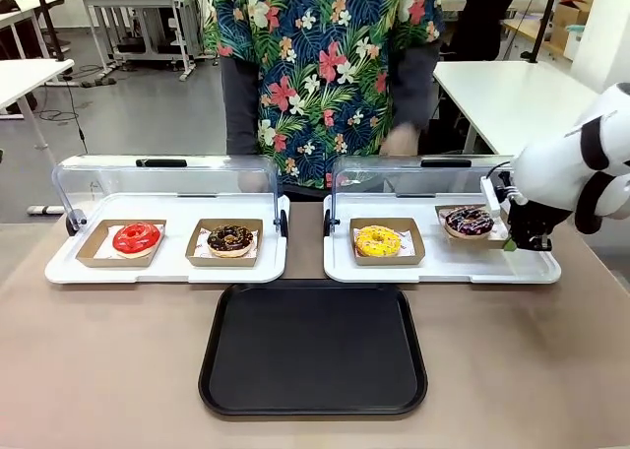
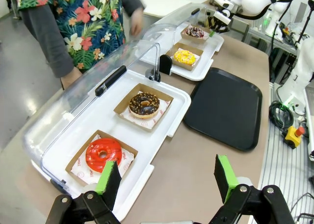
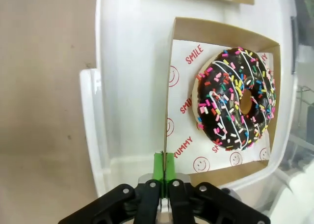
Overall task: Move the fourth donut from the left to the tray.
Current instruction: Pick up the Paper togo box containing the Donut indicated by the person and place it on the Handle tray.
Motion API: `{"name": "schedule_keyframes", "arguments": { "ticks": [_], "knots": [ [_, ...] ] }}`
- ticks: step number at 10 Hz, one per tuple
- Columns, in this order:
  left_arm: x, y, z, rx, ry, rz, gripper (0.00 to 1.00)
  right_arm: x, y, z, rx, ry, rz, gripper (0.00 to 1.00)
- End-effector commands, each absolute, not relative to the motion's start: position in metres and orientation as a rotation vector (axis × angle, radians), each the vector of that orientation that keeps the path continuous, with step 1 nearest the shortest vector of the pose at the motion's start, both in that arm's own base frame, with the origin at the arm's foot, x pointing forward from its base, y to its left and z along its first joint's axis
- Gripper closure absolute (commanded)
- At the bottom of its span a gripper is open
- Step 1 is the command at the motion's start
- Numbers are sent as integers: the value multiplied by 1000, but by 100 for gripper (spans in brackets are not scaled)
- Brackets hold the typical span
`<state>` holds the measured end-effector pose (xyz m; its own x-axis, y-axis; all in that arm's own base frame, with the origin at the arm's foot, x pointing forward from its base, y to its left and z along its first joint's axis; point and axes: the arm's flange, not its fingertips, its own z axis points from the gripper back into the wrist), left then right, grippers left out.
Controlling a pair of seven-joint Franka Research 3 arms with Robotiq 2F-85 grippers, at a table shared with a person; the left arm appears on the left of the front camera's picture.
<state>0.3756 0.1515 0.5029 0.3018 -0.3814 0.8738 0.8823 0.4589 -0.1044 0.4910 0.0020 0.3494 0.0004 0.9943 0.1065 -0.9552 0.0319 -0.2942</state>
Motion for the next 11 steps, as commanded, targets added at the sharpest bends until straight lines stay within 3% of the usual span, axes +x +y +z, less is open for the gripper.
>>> {"name": "schedule_keyframes", "arguments": {
  "ticks": [1, 7, 11],
  "knots": [
    [375, 150, 506, -677, -907, -915, 0, 459, 22, 371, -153, -371, 1516, 98],
    [375, 150, 506, -677, -907, -915, 0, 383, 125, 402, -113, -380, 1471, 98],
    [375, 150, 506, -677, -907, -915, 0, 371, 172, 387, -34, -358, 1548, 98]
  ]
}}
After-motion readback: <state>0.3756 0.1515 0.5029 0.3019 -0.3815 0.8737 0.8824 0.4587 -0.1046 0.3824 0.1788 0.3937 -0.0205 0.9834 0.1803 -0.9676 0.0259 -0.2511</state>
